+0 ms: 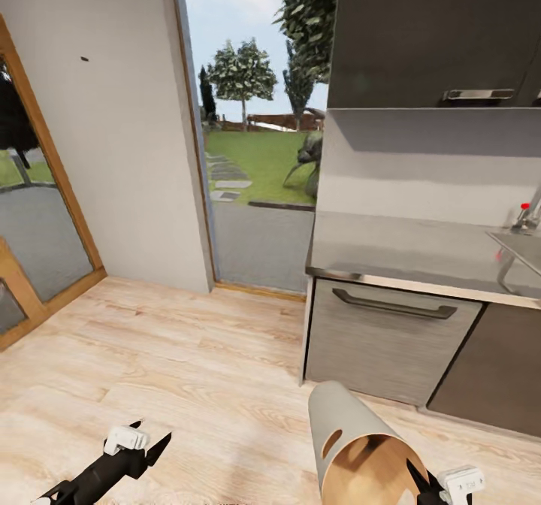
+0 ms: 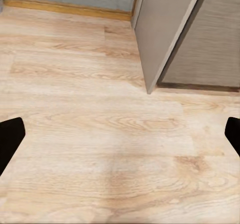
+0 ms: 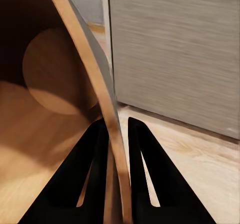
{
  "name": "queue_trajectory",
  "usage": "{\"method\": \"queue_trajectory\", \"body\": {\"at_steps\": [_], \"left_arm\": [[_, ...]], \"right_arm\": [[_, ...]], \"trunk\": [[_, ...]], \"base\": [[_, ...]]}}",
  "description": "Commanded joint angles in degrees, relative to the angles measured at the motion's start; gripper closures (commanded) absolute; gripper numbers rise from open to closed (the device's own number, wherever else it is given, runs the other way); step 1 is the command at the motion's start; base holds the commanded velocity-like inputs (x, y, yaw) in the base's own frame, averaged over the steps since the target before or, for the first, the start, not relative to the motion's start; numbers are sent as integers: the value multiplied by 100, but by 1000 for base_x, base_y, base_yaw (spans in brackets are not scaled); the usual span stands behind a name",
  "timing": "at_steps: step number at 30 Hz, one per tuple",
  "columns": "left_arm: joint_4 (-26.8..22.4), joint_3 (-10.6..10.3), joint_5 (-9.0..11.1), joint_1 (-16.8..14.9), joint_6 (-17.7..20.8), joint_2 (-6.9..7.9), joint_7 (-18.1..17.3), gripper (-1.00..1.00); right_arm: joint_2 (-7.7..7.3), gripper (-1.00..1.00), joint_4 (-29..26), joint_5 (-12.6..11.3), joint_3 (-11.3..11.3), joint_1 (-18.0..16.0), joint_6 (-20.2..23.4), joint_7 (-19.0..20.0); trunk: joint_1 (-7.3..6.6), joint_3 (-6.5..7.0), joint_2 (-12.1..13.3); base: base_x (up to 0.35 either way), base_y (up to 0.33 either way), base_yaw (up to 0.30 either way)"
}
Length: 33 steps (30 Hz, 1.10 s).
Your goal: Put the three can of soda from the living room inside the tash can in the kitchen.
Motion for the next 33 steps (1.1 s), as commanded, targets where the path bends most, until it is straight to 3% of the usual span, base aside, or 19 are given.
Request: {"method": "queue_trajectory", "body": {"at_steps": [1,33], "left_arm": [[0,0,0,0,0,0,0,-100],[-6,0,16,-1,-9,8,1,-100]], "right_arm": [[1,100,-9,-57,-2,-2,5,54],[1,100,-9,-58,-2,-1,5,51]], "trunk": [[0,-2,0],[0,-44,0]], "base": [[0,0,233],[0,0,236]]}}
